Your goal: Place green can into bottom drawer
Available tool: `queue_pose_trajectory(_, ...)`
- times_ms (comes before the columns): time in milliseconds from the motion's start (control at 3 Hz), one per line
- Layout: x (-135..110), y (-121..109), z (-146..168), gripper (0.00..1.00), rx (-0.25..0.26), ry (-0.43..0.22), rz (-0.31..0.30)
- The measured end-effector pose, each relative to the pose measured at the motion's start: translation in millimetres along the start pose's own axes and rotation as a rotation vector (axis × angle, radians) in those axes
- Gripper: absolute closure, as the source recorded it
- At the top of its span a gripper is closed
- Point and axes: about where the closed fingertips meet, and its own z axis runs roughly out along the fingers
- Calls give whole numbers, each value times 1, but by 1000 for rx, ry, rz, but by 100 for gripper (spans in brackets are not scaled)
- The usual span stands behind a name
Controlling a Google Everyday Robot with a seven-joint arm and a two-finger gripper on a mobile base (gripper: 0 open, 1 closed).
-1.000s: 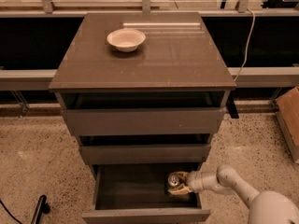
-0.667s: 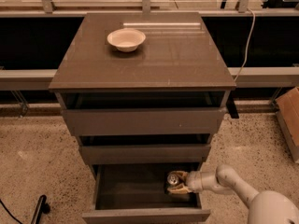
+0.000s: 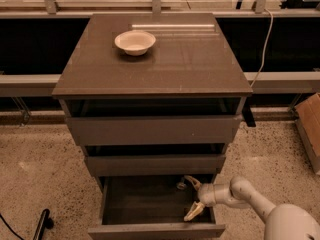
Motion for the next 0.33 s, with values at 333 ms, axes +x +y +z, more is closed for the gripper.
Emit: queue_pose_trajectory(333, 0, 0, 0, 0, 0, 0, 0)
